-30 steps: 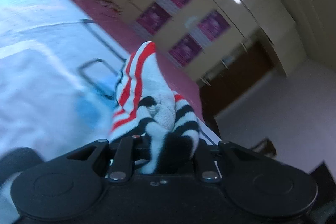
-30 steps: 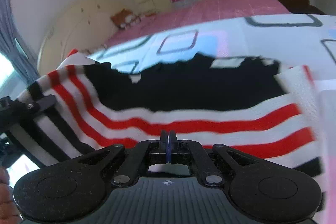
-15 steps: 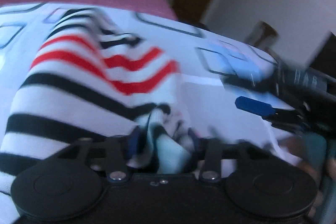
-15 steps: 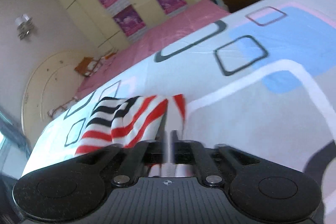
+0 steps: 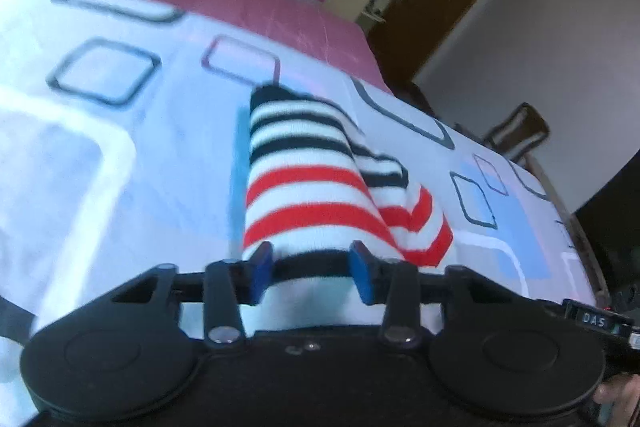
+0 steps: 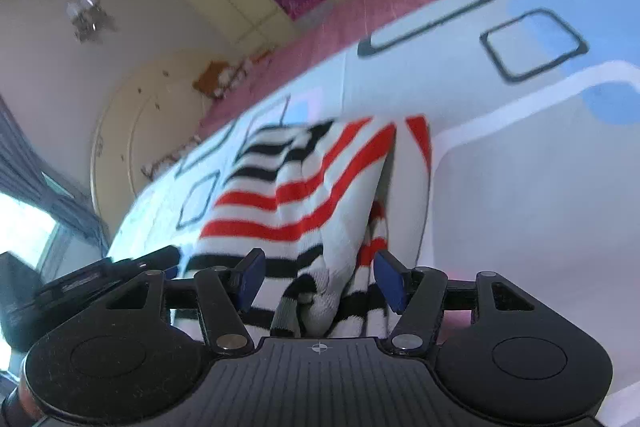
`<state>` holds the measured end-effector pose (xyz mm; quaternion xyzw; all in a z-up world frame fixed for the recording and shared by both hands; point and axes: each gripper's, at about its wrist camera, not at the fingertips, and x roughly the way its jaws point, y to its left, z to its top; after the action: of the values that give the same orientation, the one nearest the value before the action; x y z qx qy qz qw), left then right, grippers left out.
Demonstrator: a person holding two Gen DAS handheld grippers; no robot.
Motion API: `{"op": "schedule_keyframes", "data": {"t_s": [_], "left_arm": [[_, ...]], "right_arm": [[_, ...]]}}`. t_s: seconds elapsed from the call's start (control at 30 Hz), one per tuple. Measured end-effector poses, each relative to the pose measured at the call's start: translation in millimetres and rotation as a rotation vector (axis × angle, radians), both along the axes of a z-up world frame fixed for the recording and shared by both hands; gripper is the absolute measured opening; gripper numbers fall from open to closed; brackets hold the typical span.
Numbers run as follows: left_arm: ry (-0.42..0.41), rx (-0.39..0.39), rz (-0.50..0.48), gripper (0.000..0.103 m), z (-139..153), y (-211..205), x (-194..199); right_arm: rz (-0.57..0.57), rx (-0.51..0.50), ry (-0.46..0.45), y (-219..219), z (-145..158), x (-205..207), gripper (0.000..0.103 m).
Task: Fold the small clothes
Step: 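Lift and fold the sweater in half with both grippers, lowering it onto itself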
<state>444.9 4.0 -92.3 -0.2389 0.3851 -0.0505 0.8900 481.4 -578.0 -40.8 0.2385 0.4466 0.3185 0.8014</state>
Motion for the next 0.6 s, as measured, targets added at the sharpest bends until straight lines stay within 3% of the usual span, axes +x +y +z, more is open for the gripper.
{"op": "schedule_keyframes", "data": {"t_s": [0.23, 0.43, 0.5, 0.6], "left_arm": [[0.006, 0.066, -0.052, 0.041, -13, -7, -1], [-0.018, 0.099, -0.099, 0.043, -14, -5, -1], [-0.038, 0.096, -0.108, 0.043, -13, -6, -3], [-0.063, 0.070, -0.138, 0.041, -11, -10, -5]], "right_arm": [[0.044, -0.114, 0.038, 31, -14, 12, 0.060], [0.040, -0.214, -0.003, 48, -20, 12, 0.037], [0.050, -0.238, -0.051, 51, -14, 8, 0.024], [0.026, -0.241, -0.166, 44, 7, -7, 0.022]]}}
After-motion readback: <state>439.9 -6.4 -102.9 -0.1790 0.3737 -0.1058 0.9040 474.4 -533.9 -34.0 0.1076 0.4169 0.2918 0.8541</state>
